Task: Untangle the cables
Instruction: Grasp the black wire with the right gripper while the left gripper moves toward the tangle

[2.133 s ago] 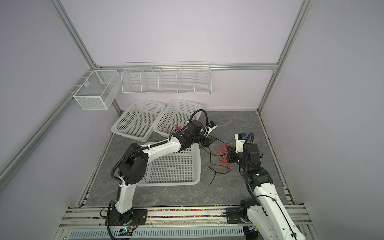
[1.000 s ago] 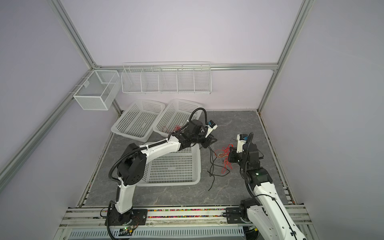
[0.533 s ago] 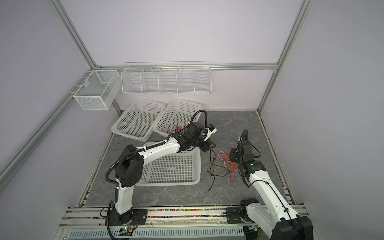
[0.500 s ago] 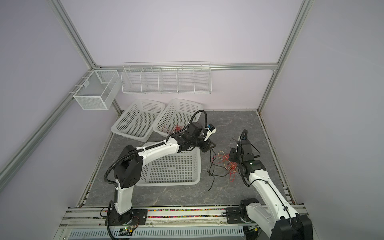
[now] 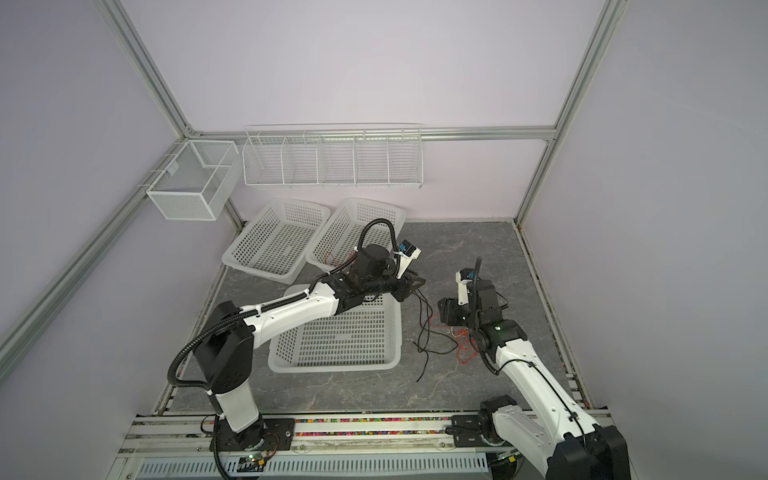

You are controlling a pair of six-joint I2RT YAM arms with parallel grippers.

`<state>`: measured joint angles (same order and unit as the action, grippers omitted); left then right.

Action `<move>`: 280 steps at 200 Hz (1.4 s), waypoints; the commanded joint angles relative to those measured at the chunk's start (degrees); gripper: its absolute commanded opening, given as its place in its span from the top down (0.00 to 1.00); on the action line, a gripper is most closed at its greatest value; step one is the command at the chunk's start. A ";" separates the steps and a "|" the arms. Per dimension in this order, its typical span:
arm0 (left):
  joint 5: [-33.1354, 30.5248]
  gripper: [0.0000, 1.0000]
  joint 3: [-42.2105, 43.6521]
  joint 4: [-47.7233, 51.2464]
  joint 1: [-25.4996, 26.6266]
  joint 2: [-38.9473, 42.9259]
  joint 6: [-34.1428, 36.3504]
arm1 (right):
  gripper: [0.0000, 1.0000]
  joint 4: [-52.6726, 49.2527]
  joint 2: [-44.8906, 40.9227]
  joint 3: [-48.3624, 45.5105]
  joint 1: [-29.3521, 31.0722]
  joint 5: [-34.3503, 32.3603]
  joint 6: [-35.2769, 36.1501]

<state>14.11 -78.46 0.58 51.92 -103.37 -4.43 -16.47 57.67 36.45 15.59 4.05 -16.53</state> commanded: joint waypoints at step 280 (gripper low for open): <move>-9.14 0.60 11.76 -5.98 0.09 13.35 3.50 | 0.94 -1.01 -14.63 6.96 4.93 4.99 5.44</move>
<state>5.56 -67.99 -3.11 51.92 -91.79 -2.11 -15.92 44.18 42.46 20.36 5.96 -14.52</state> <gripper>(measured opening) 0.373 0.067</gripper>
